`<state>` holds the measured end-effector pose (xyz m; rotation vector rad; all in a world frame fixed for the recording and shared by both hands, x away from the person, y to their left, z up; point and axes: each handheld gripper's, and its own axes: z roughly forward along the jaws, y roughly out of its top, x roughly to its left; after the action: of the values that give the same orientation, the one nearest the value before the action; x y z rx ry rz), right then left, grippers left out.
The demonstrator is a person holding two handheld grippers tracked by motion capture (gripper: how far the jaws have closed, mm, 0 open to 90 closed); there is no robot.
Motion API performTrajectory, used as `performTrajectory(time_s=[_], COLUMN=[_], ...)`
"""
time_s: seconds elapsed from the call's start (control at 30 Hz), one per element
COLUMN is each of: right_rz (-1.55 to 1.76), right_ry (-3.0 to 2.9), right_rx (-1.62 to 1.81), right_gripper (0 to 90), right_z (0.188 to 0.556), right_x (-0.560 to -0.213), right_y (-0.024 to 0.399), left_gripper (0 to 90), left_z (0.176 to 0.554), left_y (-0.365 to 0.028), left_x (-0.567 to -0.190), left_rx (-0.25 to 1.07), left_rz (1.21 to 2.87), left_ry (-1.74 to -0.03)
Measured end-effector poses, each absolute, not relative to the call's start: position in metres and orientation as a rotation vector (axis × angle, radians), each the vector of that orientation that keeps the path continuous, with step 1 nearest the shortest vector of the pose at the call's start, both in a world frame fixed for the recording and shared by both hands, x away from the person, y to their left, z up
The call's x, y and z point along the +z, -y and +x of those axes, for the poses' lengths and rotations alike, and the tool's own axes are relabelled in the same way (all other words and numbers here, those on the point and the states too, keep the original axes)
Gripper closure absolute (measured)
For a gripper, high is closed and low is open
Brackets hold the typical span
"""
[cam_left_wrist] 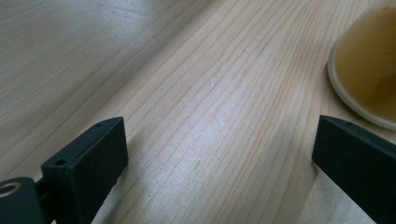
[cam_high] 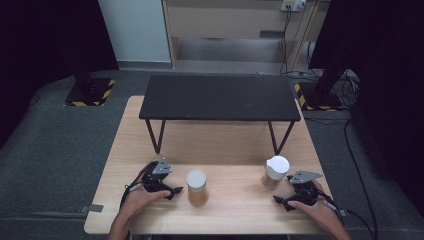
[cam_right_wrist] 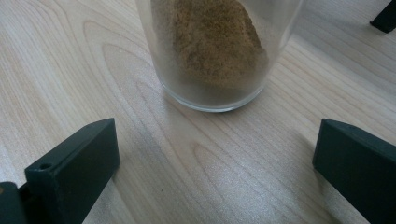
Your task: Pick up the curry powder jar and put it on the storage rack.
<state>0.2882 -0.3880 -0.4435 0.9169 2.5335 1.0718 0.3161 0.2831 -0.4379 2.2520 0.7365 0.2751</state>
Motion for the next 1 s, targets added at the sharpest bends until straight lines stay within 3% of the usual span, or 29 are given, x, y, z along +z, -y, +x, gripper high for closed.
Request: performTrajectory(time_s=[0.4, 1.0], right_rz=[0.916, 0.917], right_ry=[-2.533, -2.532], right_rx=[1.072, 1.072], right_gripper=[1.2, 1.2], right_z=[0.288, 0.288], right_x=[-0.444, -0.444], right_y=[0.388, 0.388], left_gripper=[1.9, 2.6], left_z=[0.305, 0.300], left_y=[-0.287, -0.295], left_x=[-0.421, -0.411], left_rx=[0.291, 0.203], left_rz=[2.265, 2.253], left_ry=[-0.693, -0.585])
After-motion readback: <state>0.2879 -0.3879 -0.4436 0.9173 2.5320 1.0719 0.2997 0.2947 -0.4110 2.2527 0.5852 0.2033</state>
